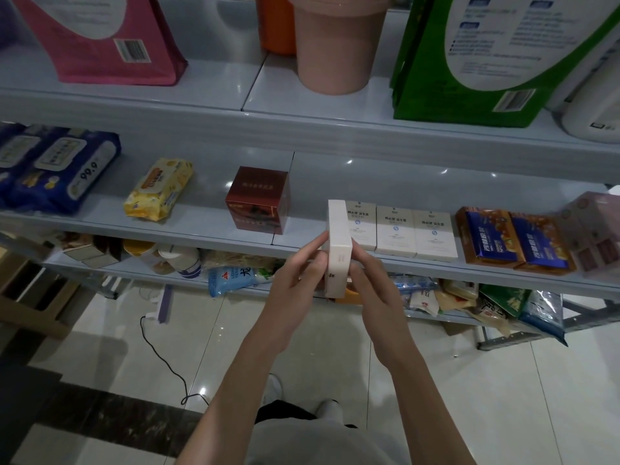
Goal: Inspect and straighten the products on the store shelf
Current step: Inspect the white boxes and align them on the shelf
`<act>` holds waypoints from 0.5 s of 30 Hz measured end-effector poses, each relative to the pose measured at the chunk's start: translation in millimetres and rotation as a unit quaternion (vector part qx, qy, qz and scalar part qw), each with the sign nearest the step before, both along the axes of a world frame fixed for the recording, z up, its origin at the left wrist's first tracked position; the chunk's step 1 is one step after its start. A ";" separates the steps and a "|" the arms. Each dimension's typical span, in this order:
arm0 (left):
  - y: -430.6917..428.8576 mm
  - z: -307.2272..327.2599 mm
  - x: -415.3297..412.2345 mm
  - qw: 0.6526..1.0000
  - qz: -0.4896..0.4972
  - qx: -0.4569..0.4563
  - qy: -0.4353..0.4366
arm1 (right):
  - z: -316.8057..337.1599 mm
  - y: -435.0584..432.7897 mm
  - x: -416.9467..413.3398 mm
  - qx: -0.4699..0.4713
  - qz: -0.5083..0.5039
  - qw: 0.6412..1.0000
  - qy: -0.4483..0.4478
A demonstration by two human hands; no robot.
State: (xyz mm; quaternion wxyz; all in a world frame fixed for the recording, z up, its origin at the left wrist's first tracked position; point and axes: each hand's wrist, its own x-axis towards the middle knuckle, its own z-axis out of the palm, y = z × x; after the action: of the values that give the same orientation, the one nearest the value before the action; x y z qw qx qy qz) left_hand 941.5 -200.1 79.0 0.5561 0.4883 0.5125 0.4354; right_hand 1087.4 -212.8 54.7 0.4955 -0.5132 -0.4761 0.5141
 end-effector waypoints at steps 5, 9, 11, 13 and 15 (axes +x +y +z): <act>1.5 -2.2 0.1 1.000 -0.009 0.001 0.002 | 0.2 0.1 -1.0 -0.004 -0.006 1.000 -0.016; 0.2 0.0 -0.4 1.000 -0.003 -0.002 -0.008 | 1.2 -1.2 -1.9 -0.003 -0.005 1.000 -0.031; -0.3 -1.9 -1.0 1.000 0.010 -0.017 -0.024 | 0.5 -1.8 -2.0 -0.007 -0.003 0.999 -0.043; -0.5 -5.1 -2.0 0.999 0.019 -0.031 -0.029 | -0.3 -2.0 -2.4 -0.008 0.001 0.998 -0.058; -0.9 -6.2 -2.4 0.999 0.018 -0.030 -0.029 | -0.2 -2.3 -2.9 -0.007 0.005 0.998 -0.055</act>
State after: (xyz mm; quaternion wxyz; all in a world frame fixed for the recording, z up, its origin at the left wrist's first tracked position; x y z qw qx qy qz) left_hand 939.2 -201.0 72.8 0.5768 0.4495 0.5178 0.4439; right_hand 1084.5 -215.1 54.5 0.4626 -0.5419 -0.5018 0.4905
